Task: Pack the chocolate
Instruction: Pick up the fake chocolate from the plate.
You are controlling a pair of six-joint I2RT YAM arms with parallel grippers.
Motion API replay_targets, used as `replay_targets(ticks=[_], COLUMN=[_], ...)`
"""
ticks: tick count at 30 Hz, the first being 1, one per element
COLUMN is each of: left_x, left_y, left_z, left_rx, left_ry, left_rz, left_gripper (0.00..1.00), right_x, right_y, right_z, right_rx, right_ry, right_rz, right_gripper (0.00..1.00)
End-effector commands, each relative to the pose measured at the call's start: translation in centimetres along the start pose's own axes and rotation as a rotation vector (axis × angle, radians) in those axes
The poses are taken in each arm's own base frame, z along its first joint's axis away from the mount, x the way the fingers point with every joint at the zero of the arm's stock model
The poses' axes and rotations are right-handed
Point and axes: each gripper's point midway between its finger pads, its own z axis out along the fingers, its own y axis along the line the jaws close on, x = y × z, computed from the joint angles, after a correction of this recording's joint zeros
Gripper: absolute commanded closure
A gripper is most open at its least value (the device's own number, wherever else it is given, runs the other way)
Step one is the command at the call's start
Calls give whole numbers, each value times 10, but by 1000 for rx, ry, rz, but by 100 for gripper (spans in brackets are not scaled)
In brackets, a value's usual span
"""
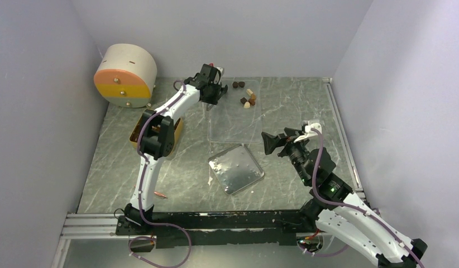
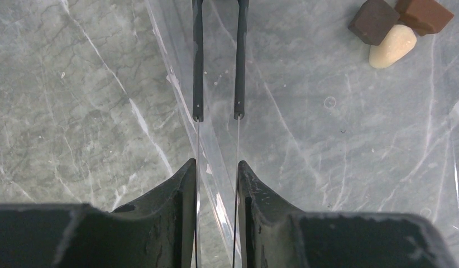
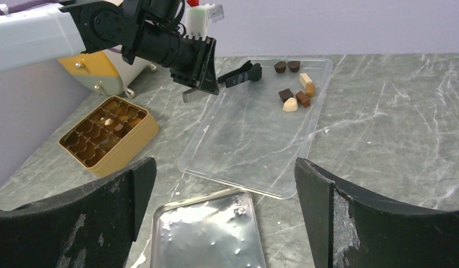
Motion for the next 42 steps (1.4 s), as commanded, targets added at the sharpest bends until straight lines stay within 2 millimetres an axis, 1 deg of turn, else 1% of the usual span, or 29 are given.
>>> replay_targets(ticks=[1,5,7,12,22,24,31,35,39,42], left_x=[-25,-27,-24,-20,-6,1,17,22,27,30], left_y=[-5,-5,-3,-9,-18,-21,-39,-45,-49,-46], left_z=[-15,-24,-28,-42,-64,-68,-85,-97,-109,-120], left_rx=[15,8,2,20,13,20,36,45,69,63], left_ry=[-69,-64,-50,-40,-2,10,40,47,46,41], left_rz=[-2,-13,-18,-17,-6,-7,5,11,-11,-23], left_gripper=[69,70,71,71,73,73,74,75,75,75], right_x=[-18,-16,-15,-15,-19,-18,-18,-18,-16,-14], right_y=[-1,-1,0,0,6,6,8,9,9,10], right_z=[-3,-2,-2,-3,-1,-1,-1,-1,-1,0], right_rx=[6,5,2,-3,-25,-28,-38,-38,-45,-48], right_ry=[-53,-50,-47,-47,-55,-55,-60,-56,-64,-62], right_rz=[5,4,3,7,17,20,28,26,34,37], right_gripper=[0,0,0,0,0,0,0,0,0,0])
